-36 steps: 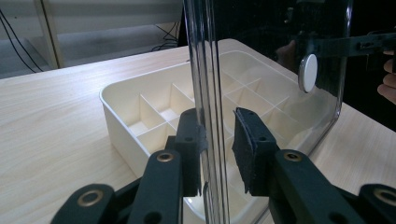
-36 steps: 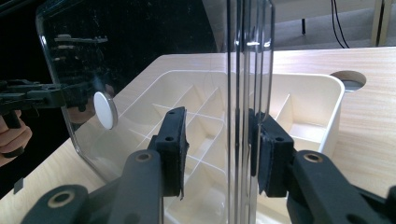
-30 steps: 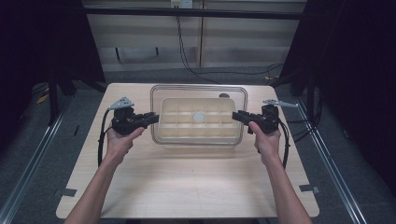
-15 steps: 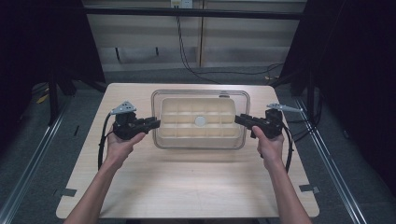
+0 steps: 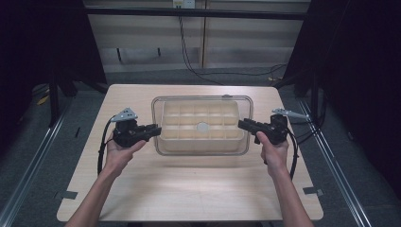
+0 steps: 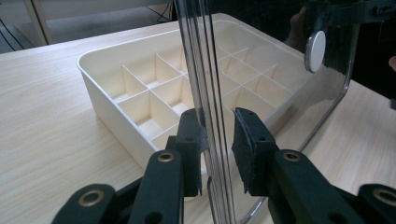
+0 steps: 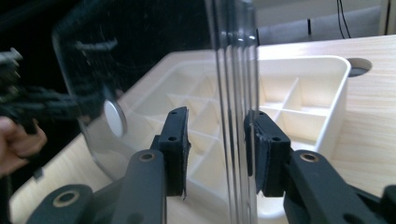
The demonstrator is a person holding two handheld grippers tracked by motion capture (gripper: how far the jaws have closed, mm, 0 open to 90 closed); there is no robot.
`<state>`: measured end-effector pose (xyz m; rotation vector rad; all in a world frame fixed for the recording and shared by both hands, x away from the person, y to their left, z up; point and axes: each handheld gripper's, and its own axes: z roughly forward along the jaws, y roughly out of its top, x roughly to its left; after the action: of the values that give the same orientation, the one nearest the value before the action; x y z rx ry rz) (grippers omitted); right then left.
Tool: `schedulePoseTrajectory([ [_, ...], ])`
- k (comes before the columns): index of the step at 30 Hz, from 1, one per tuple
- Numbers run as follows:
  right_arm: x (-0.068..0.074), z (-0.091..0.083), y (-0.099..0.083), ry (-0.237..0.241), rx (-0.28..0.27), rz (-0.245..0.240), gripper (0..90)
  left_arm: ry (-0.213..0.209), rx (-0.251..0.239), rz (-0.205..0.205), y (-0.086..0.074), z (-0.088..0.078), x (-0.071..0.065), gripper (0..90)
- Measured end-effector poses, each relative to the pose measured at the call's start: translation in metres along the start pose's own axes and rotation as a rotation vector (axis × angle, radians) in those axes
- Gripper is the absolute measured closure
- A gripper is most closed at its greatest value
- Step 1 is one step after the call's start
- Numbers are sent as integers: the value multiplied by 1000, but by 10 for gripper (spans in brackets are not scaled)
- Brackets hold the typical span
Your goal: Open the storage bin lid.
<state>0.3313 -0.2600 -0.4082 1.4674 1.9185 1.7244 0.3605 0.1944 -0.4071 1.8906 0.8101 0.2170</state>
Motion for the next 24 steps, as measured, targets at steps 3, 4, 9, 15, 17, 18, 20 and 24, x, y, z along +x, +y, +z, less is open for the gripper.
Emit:
schedulePoseTrajectory([
  [3,3,-1,0,2,8,-11,624,3,7,9,-3,-4,-2,731],
  [4,3,-1,0,2,8,-11,624,3,7,9,-3,-4,-2,731],
  [9,9,-5,-2,6,11,-19,631,-13,3,9,-4,-10,-3,733],
  [15,15,-8,-4,11,18,-35,637,-19,5,4,-5,-14,-5,734],
  [17,16,-10,-5,7,26,-36,635,-13,4,8,-6,-15,-8,734],
  [18,16,-10,-5,7,26,-36,635,-13,4,8,-6,-15,-8,734],
  [20,17,-12,-5,9,31,-37,635,-18,6,5,-7,-16,-9,737],
  [24,19,-13,-7,14,38,-48,637,-16,10,13,-9,-19,-12,740],
])
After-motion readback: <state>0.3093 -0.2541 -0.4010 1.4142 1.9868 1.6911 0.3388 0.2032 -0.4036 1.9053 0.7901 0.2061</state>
